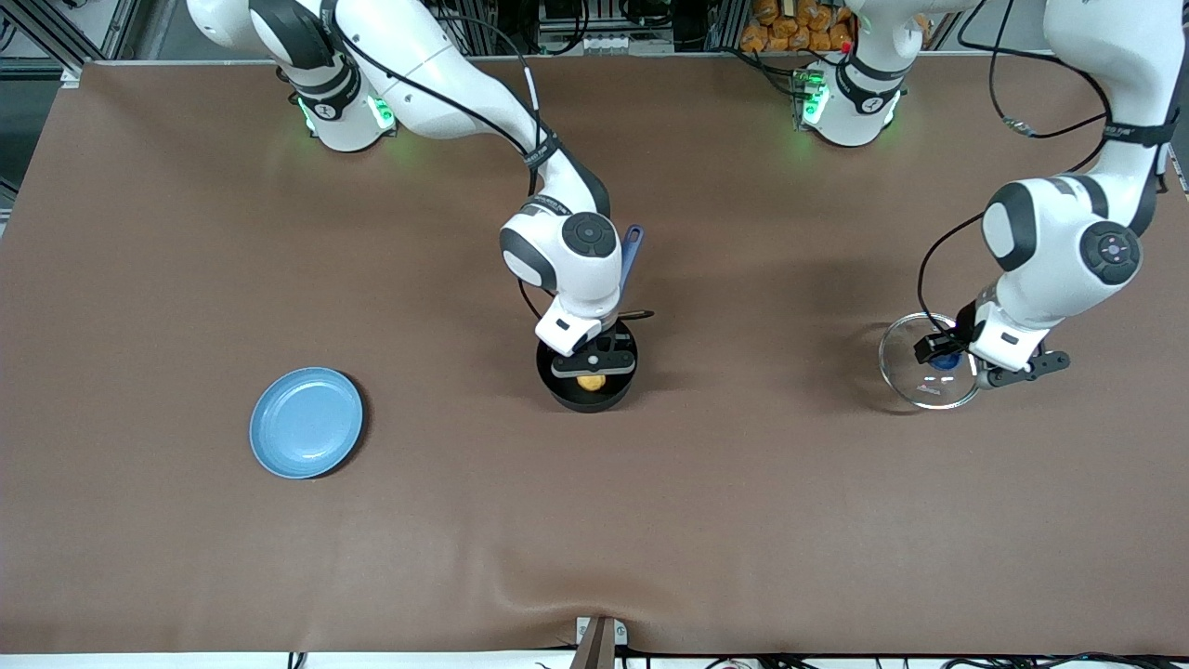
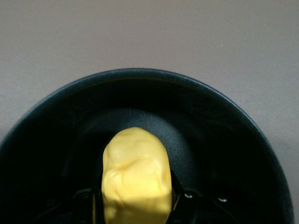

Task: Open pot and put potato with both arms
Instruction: 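Lower the potato into the pan with the right gripper while the left lowers the lid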

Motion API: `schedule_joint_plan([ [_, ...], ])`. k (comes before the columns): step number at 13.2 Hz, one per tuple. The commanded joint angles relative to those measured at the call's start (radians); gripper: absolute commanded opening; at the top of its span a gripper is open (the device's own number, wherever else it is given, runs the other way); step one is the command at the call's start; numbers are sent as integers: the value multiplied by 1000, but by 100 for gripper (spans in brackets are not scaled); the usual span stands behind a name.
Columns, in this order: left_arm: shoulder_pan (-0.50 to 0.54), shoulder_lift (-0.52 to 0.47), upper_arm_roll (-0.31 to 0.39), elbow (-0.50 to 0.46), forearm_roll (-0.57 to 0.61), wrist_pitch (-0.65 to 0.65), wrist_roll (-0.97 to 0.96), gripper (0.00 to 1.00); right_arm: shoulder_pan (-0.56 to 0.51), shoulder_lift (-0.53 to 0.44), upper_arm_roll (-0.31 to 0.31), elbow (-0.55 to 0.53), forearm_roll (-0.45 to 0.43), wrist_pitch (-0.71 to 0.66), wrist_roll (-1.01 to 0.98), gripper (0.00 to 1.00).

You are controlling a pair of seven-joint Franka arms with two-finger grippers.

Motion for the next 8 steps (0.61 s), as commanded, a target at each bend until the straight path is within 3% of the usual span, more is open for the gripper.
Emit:
schedule_joint_plan([
  [1,16,32,-12,-2,-17,58,35,0,2,14,-7,28,-25,-7,29,21],
  [4,17,58,-32,4,-17,69,37,0,-2,15,-5,28,-23,4,29,67],
  [8,17,99,-32,10,-17,104,47,0,-5,9,-5,30,-22,2,27,68],
])
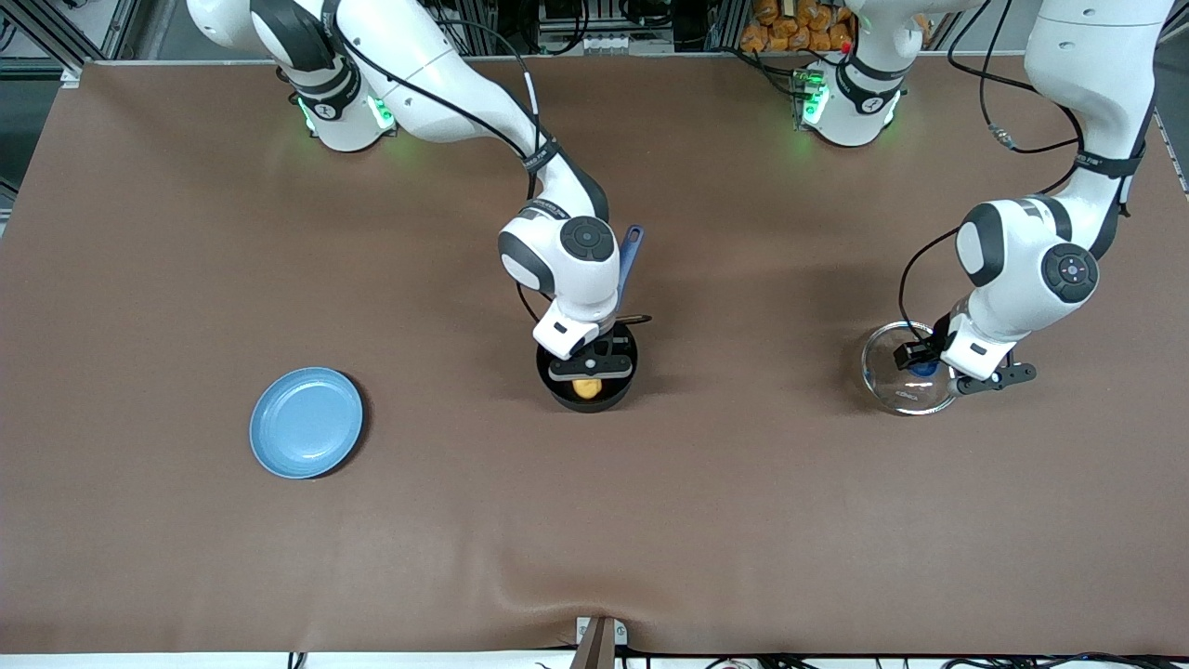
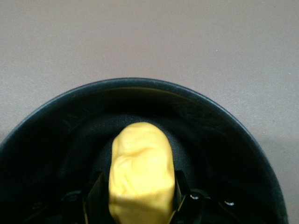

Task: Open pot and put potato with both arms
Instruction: 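Lower the potato into the pan with the right gripper while the left lowers the lid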

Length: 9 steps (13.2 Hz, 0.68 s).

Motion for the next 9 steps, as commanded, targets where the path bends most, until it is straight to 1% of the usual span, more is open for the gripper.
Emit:
schedule_joint_plan([
  [1,17,23,-12,11,-17,33,33,0,-6,3,2,24,-20,-4,19,68],
  [3,15,24,-14,19,-18,33,33,0,-6,-23,1,26,-14,-14,13,66],
  [4,15,27,-22,27,-18,31,33,4,-14,-35,1,24,-8,-17,11,65],
  [5,12,27,-25,42,-20,28,30,45,-20,-64,2,24,-8,-48,11,65],
  [6,9,27,-26,50,-20,20,30,99,-20,-90,2,28,-6,-100,8,65],
  [8,5,0,-34,50,-20,2,32,100,-26,-166,6,29,0,-173,5,65],
  [9,6,-41,-44,50,-20,-22,30,100,-35,-208,6,29,12,-216,4,64],
])
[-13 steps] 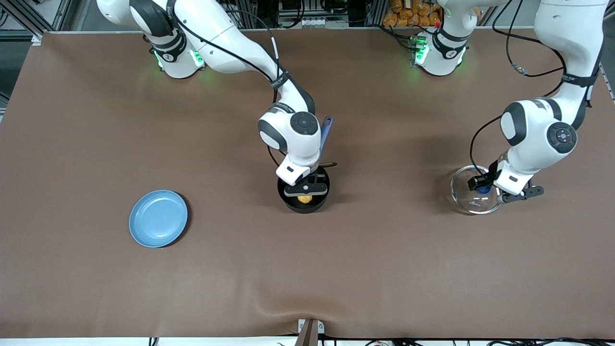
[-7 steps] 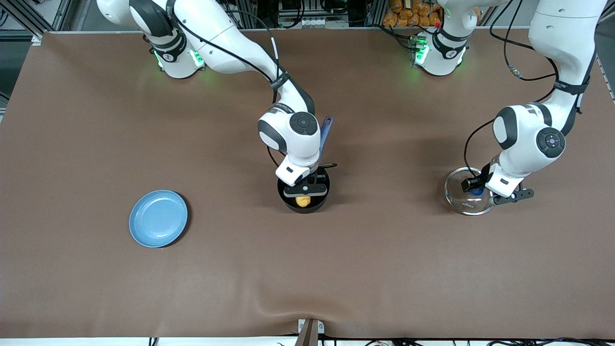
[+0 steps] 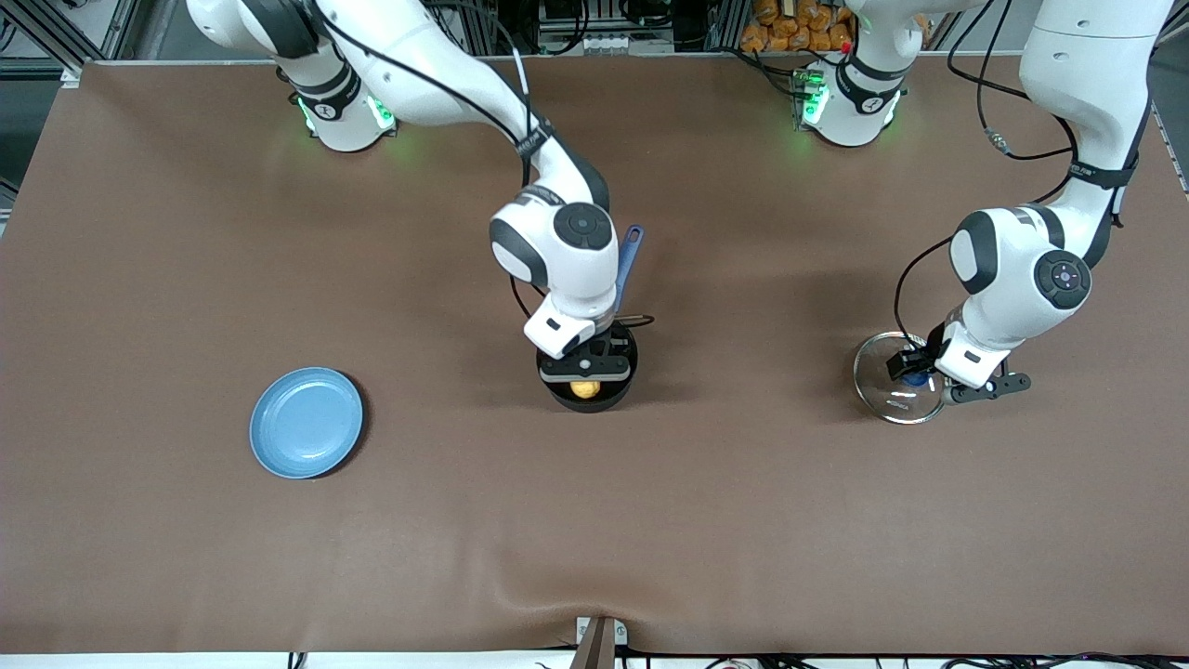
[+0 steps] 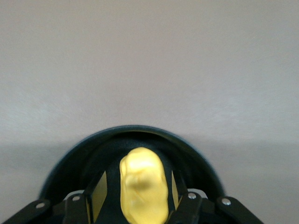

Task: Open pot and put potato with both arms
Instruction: 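Open both grippers and withdraw them from the pan and lid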

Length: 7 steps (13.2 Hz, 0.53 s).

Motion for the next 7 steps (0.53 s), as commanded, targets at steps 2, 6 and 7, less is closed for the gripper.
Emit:
schedule_joint_plan([
  [2,10,-164,-19,38,-18,-172,26,100,-45,-195,15,-30,49,-178,-57,62],
  [6,25,-220,-10,317,-7,-542,31,100,-148,-386,10,-28,93,-420,-215,61],
  [7,25,-220,-13,398,-7,-644,28,100,-175,-426,10,-28,93,-477,-254,61],
])
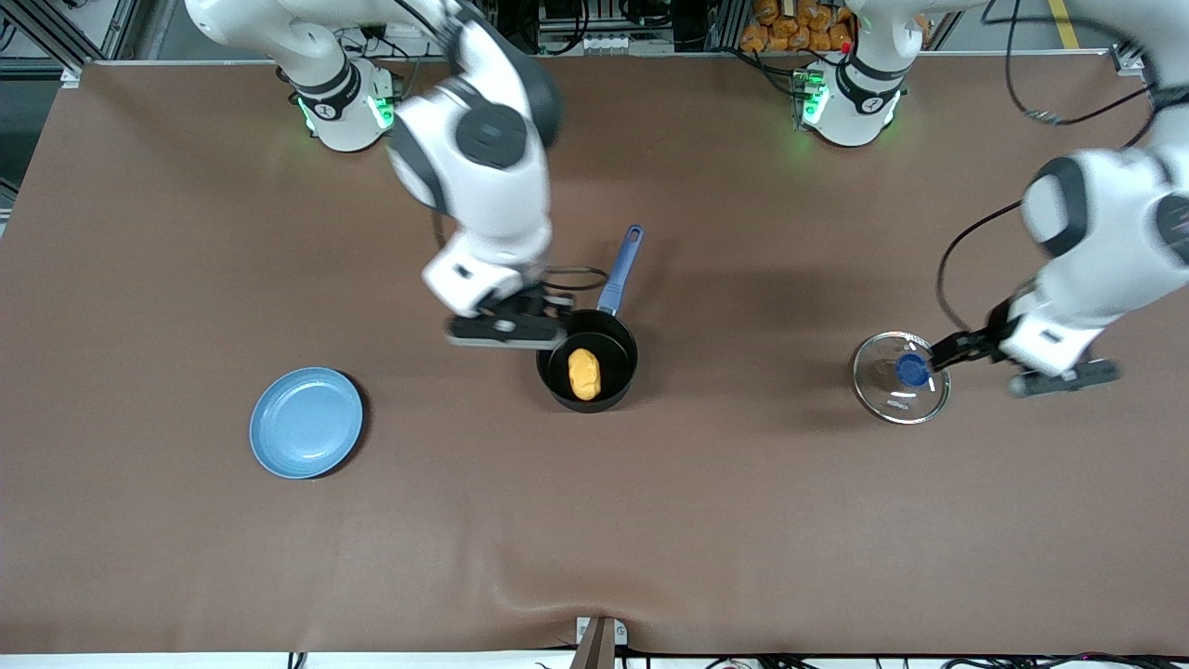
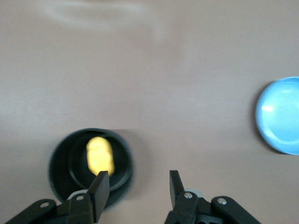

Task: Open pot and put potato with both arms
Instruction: 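Open both grippers and withdraw them from the pan and lid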

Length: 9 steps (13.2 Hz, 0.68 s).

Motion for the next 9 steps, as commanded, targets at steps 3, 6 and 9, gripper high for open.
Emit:
schedule_joint_plan([
  [3,11,7,-8,336,-4,-375,14,100,-180,-212,12,-31,23,-223,-270,61],
  [6,13,-48,-2,395,-3,-463,11,100,-321,-256,12,32,54,-375,-493,63],
  [9,13,-104,-1,397,-4,-506,11,100,-508,-259,12,74,148,-463,-640,64],
])
